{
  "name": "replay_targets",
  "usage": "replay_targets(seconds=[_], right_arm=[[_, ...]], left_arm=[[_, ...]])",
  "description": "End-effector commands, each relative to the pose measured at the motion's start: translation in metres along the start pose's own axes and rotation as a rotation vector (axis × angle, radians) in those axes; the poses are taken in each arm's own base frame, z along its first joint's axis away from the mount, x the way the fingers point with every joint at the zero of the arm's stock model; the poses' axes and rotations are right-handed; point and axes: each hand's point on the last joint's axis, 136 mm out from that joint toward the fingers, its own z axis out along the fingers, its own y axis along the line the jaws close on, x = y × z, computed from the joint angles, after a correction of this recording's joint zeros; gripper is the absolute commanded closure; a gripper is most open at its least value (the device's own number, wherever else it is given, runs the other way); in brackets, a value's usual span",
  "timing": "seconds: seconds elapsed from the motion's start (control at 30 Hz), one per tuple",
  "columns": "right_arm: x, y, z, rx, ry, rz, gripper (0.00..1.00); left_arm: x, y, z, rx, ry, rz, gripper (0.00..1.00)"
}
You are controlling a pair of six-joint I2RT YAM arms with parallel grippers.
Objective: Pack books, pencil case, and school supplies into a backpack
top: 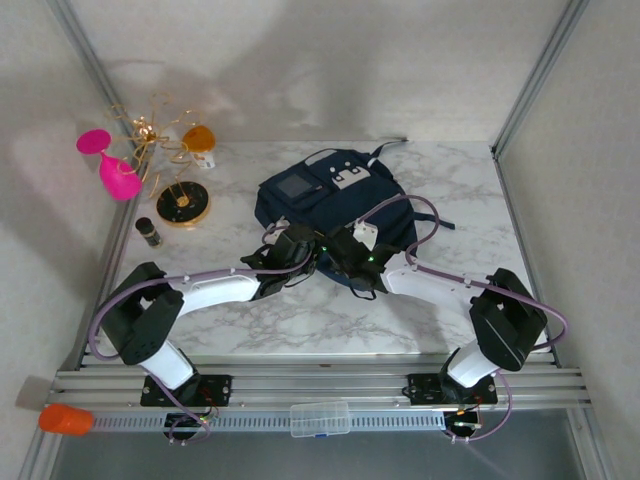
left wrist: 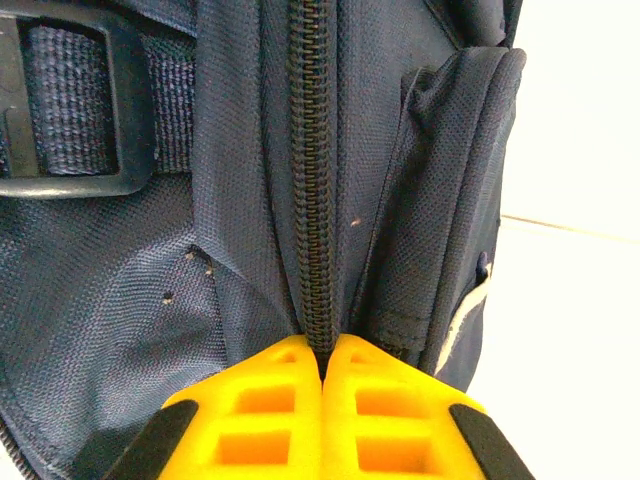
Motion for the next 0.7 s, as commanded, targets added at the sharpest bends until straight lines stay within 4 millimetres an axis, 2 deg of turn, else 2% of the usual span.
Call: replay_targets(seconds=[0.0, 0.07, 0.2, 0.3, 0.37, 0.5, 0.57, 0.67], right_arm=[[-0.015, -0.029, -0.004, 0.114, -0.063, -0.044, 0.74], [-0.012, -0.034, -0.005, 0.108, -0.023, -0.066, 0.77], [0.006, -0.014, 0.003, -0.021, 0.098, -0.144, 0.83], [0.018, -0.006, 0.013, -0.058, 0.158, -0.184, 0.84], [0.02, -0.005, 0.019, -0.053, 0.169, -0.192, 0.81], [0.005, -0.001, 0.024, -0.038, 0.125, -0.201, 0.87], [0.0, 0.007, 0.021, -0.073, 0.111, -0.212, 0.89], [-0.013, 0.006, 0.011, -0.051, 0.084, -0.224, 0.98]], left_arm=[[-0.017, -0.037, -0.014, 0.082, -0.068, -0.004, 1.0], [-0.021, -0.036, -0.015, 0.08, -0.076, -0.001, 1.0], [-0.022, -0.036, -0.016, 0.084, -0.081, 0.0, 1.0], [-0.02, -0.037, -0.013, 0.08, -0.074, 0.005, 1.0], [-0.021, -0.037, -0.013, 0.079, -0.076, 0.005, 1.0], [-0.023, -0.038, -0.014, 0.08, -0.086, 0.002, 1.0], [-0.025, -0.039, -0.015, 0.082, -0.091, 0.007, 1.0], [-0.029, -0.037, -0.016, 0.071, -0.104, 0.017, 1.0]])
